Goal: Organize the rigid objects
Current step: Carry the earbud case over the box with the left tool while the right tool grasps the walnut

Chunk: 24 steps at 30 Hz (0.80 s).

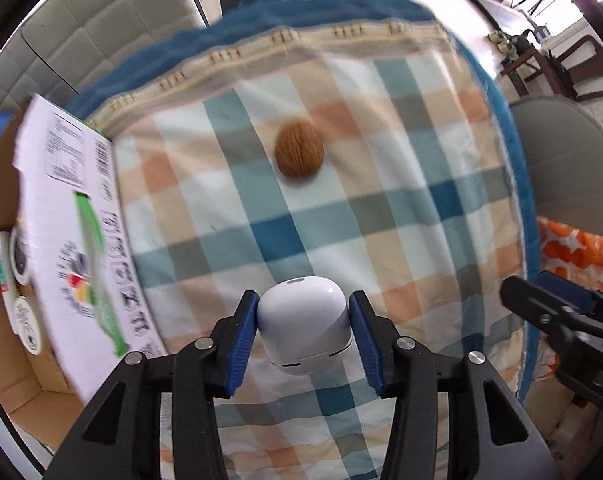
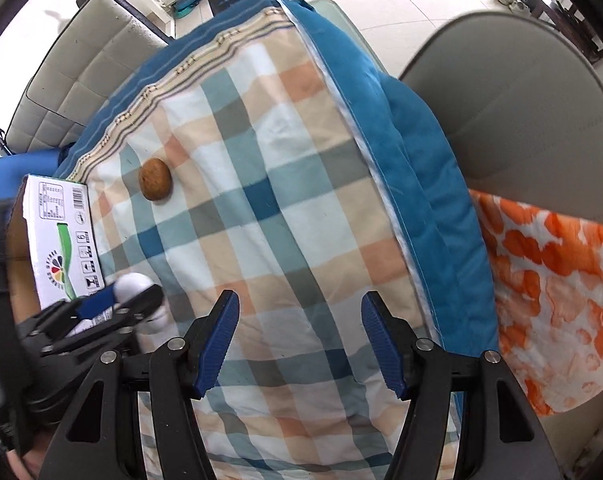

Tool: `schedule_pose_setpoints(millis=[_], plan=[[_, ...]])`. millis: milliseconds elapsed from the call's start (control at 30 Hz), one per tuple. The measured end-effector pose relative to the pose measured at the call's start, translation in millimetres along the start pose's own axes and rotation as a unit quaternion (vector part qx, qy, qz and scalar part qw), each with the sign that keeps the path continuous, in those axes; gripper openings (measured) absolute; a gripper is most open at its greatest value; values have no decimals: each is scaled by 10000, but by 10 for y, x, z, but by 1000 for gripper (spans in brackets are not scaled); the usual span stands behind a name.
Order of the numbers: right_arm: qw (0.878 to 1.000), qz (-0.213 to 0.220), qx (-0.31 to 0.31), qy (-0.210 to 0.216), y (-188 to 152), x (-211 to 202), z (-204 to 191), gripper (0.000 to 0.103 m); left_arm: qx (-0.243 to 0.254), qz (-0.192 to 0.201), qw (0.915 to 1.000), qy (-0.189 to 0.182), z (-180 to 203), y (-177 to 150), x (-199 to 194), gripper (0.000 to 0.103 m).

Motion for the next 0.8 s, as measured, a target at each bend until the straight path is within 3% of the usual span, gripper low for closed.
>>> schedule_pose_setpoints(millis=[367, 633, 800], plan=[[9988, 11, -470, 165, 275, 38, -712, 66, -501, 1086, 9927, 168, -860, 86, -1172, 43], [9980, -63, -625, 4, 701, 429, -1370, 66, -1068, 1133, 9870, 393, -1524, 47, -1104, 43], [9983, -308, -454, -199, 919, 804, -1500, 66, -1288, 986, 9860, 383, -1824, 24, -924, 43]])
Point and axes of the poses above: each gripper's, at about its wrist camera, not at the fingertips, and x roughly the way its jaws point, z to its right, y to its top, the point moved 2 cm from there along x, roughly the way its jaws point, and after that the axes turned 2 degrees about -x, right-handed, at the moved point
